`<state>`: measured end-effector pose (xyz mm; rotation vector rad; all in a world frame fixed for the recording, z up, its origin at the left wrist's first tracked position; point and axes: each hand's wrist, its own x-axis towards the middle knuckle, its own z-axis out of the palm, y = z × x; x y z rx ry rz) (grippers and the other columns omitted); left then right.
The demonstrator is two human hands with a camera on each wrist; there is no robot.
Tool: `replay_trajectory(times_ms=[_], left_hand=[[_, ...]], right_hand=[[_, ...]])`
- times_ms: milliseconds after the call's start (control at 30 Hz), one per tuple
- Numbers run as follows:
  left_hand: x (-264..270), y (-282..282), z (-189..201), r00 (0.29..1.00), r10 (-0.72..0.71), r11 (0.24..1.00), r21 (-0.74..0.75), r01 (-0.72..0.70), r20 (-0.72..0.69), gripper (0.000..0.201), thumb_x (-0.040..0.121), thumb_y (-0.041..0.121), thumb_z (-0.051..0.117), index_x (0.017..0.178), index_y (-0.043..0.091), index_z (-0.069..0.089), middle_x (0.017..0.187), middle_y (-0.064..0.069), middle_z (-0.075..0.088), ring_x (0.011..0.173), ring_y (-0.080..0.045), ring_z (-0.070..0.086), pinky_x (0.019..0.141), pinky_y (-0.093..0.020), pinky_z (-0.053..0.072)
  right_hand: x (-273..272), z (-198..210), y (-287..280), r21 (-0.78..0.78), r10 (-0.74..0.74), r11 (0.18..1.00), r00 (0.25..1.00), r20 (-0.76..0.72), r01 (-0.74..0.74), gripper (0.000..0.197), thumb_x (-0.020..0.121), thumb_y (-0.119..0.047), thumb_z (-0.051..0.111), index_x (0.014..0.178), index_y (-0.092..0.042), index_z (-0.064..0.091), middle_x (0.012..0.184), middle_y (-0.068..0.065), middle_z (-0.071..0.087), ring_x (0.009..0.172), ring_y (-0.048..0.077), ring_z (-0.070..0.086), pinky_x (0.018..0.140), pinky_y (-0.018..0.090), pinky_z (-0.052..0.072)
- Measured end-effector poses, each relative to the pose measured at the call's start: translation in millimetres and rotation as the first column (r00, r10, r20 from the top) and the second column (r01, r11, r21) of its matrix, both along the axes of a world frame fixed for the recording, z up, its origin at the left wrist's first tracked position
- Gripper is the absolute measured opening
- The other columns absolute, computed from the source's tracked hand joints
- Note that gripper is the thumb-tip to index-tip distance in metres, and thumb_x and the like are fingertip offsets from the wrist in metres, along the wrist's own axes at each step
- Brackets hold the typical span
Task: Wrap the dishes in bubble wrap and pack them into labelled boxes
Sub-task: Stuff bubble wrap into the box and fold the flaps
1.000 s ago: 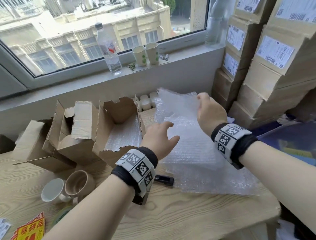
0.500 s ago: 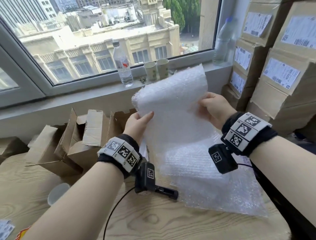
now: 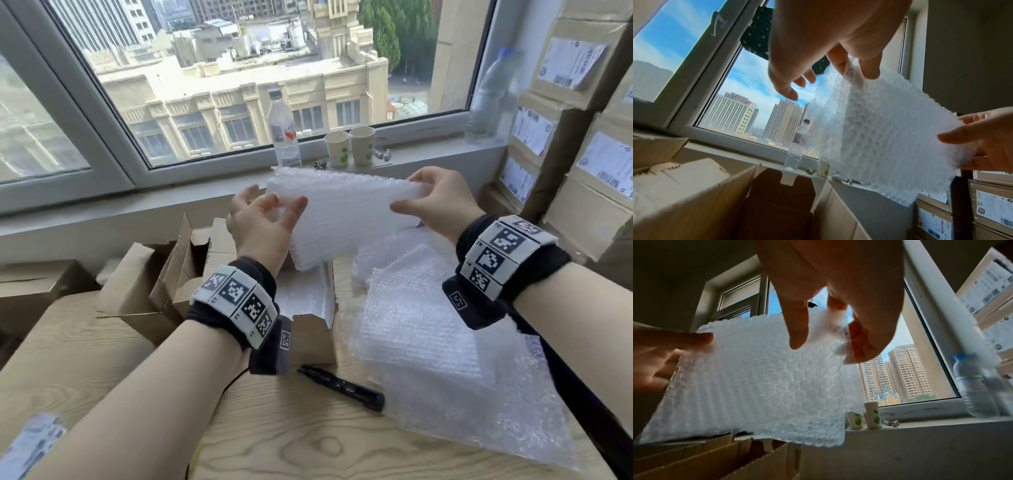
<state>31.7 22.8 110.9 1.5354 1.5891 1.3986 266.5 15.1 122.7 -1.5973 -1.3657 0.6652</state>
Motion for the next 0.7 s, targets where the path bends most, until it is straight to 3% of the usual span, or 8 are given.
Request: replay_trajectory(times_ms=[100, 200, 233, 300, 367, 467, 600, 700], left_hand=[[-9.5, -5.5, 14.3, 0.998, 0.008, 1.0, 0.029, -0.006, -0.063, 0.021, 0.08, 0.052, 0.066, 0.078, 0.033, 0.058, 0.147, 0.005, 0.036, 0.137, -0.018, 0.022, 0.114, -0.04, 0.018], [-21.3, -3.1, 18.0, 0.998, -0.045, 0.999, 0.009, 0.045, -0.038, 0.03, 0.079, 0.058, 0.064, 0.072, 0.03, 0.055, 0.114, 0.002, 0.062, 0.114, -0.017, 0.052, 0.105, -0.041, 0.036], [-25.2, -2.4, 19.3, 0.998, -0.064, 0.998, -0.013, 0.064, -0.005, 0.027, 0.08, 0.053, 0.066, 0.075, 0.03, 0.054, 0.097, 0.006, 0.063, 0.097, -0.01, 0.057, 0.095, -0.034, 0.044], [-34.7, -0.4, 16.5, 0.995, -0.102, 0.992, -0.069, 0.103, 0.022, 0.023, 0.079, 0.038, 0.073, 0.085, 0.029, 0.052, 0.092, 0.013, 0.057, 0.088, -0.002, 0.055, 0.084, -0.021, 0.044], [-44.9, 2.4, 10.8, 0.993, -0.116, 0.99, -0.087, 0.115, -0.006, 0.038, 0.076, 0.027, 0.079, 0.103, 0.026, 0.053, 0.107, 0.007, 0.058, 0.103, -0.01, 0.055, 0.095, -0.028, 0.045], [-61.0, 6.4, 5.3, 0.997, -0.034, 0.996, -0.085, 0.028, -0.069, 0.051, 0.079, 0.022, 0.075, 0.122, 0.018, 0.048, 0.116, 0.005, 0.049, 0.114, -0.017, 0.049, 0.102, -0.039, 0.042], [-82.0, 11.7, -0.2, 0.998, 0.035, 0.996, -0.085, -0.039, -0.049, 0.06, 0.084, 0.02, 0.071, 0.133, 0.018, 0.037, 0.117, 0.001, 0.043, 0.112, -0.018, 0.047, 0.098, -0.034, 0.042], [-92.6, 17.7, -5.8, 0.999, 0.036, 0.991, -0.131, -0.04, -0.029, 0.075, 0.084, 0.023, 0.07, 0.143, 0.02, 0.024, 0.121, -0.002, 0.042, 0.111, -0.017, 0.046, 0.096, -0.03, 0.041]], right_hand=[[-10.3, 7.7, 6.2, -0.011, 0.002, 1.0, 0.992, -0.127, -0.004, 0.055, 0.07, -0.02, 0.082, 0.118, -0.012, 0.055, 0.11, 0.001, 0.053, 0.102, 0.02, 0.053, 0.086, 0.029, 0.047], [-21.0, 13.8, 11.1, -0.02, 0.006, 1.0, 0.959, -0.282, -0.012, 0.079, 0.071, -0.018, 0.081, 0.138, -0.01, 0.04, 0.119, -0.001, 0.044, 0.111, 0.016, 0.046, 0.093, 0.027, 0.041], [-25.6, 15.1, 13.1, -0.016, 0.013, 1.0, 0.949, -0.315, -0.019, 0.081, 0.07, -0.019, 0.082, 0.138, -0.01, 0.038, 0.123, -0.002, 0.044, 0.113, 0.017, 0.047, 0.094, 0.028, 0.042], [-36.0, 18.3, 16.4, 0.008, 0.036, 0.999, 0.929, -0.369, -0.036, 0.074, 0.067, -0.023, 0.084, 0.129, -0.012, 0.045, 0.127, 0.002, 0.052, 0.113, 0.022, 0.056, 0.095, 0.039, 0.048], [-46.3, 20.8, 16.4, -0.001, 0.056, 0.998, 0.929, -0.365, -0.06, 0.081, 0.057, -0.036, 0.088, 0.123, -0.012, 0.048, 0.12, 0.008, 0.059, 0.107, 0.027, 0.061, 0.089, 0.049, 0.052], [-59.5, 21.1, 21.9, -0.097, 0.123, 0.982, 0.936, -0.331, -0.163, 0.112, 0.036, -0.048, 0.091, 0.131, -0.012, 0.044, 0.122, 0.012, 0.057, 0.108, 0.03, 0.06, 0.089, 0.051, 0.052], [-76.4, 22.5, 25.1, -0.196, 0.276, 0.907, 0.878, -0.391, -0.372, 0.071, 0.066, -0.001, 0.079, 0.129, -0.006, 0.045, 0.114, 0.016, 0.062, 0.098, 0.027, 0.065, 0.082, 0.043, 0.056], [-86.5, 18.0, 30.9, -0.122, 0.232, 0.94, 0.857, -0.46, -0.32, 0.051, 0.076, 0.009, 0.068, 0.122, -0.002, 0.05, 0.112, 0.018, 0.062, 0.086, 0.024, 0.067, 0.065, 0.031, 0.059]])
